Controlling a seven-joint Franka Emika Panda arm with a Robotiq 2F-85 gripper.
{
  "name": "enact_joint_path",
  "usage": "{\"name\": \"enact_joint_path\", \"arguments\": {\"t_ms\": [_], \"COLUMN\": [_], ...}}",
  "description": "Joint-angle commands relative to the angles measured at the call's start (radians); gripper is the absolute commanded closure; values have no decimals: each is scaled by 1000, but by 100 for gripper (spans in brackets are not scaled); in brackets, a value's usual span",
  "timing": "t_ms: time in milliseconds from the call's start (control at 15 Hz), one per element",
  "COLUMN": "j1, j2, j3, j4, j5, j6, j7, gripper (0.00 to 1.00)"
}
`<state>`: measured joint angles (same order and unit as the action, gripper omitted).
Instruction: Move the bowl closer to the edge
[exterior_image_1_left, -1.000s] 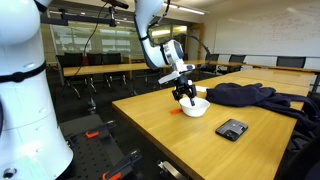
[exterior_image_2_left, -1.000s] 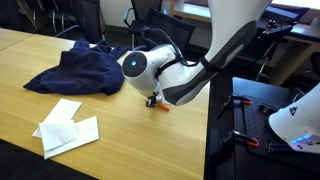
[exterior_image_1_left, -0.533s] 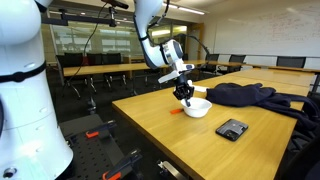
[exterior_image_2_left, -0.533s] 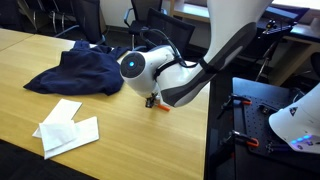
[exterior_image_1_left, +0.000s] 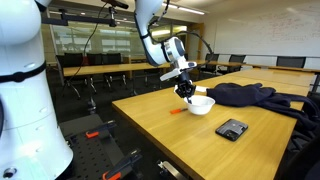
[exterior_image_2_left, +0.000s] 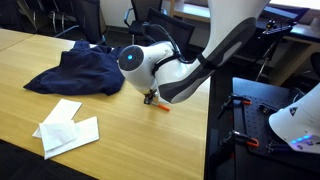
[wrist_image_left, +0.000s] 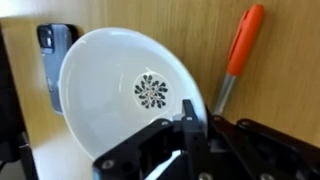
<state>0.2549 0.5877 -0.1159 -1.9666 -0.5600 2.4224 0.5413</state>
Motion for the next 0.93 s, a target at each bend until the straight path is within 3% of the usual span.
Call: {"name": "enact_joint_path", "arguments": {"t_ms": [0, 467, 867], "j1": [27, -3, -11], "j2": [-77, -219, -251], "j3": [-17, -34, -117], "j4": [-48, -245, -383], "j5": [6, 61, -12], "j6": [4, 20, 124], "j7": [47, 217, 487], "gripper": [98, 98, 98]}}
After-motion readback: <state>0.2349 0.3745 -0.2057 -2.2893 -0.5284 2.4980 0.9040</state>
